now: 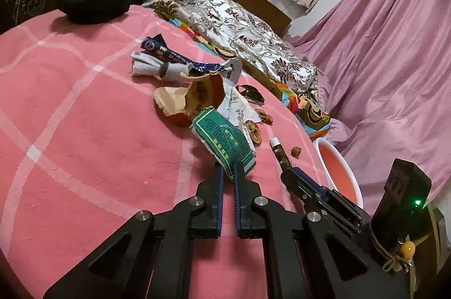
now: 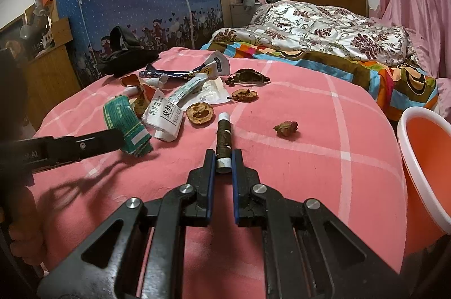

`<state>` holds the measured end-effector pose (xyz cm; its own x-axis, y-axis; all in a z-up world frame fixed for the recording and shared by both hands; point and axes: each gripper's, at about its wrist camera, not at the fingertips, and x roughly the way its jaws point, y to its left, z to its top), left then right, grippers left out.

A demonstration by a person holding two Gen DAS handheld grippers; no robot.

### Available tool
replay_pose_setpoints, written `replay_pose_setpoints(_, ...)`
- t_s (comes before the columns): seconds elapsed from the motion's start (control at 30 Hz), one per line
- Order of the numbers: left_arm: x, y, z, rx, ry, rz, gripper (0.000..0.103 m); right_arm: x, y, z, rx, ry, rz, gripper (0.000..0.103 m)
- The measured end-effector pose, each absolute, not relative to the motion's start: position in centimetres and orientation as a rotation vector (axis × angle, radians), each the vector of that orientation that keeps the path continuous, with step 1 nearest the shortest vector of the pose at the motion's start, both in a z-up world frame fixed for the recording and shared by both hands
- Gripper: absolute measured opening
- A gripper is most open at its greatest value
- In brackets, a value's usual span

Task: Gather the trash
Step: 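Carry both held items over the orange bucket and open both grippers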

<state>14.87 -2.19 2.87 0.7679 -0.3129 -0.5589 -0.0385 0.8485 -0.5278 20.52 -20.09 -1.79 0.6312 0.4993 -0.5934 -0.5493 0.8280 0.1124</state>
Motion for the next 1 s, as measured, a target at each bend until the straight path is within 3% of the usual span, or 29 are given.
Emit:
replay_pose_setpoints(0.2, 13.4, -3.3, 3.8, -0.466, 0.619, -0.167, 0.002, 18.4, -20.8, -0.8, -0.068, 0.546, 0.598, 0.018)
replay_pose_setpoints(0.63, 13.2, -12.0, 8.3, -0.149, 0.337, -0.325, 0.002, 14.1, -27.7, 6.0, -0.027, 0.078, 0.348, 0.018)
replay_pose_setpoints(1.0, 16.3, -22.7, 12.0, 0.04, 0.063, -0.56, 0.002, 14.5, -36.5, 8.6, 0.025, -0.026, 0.029, 0.018)
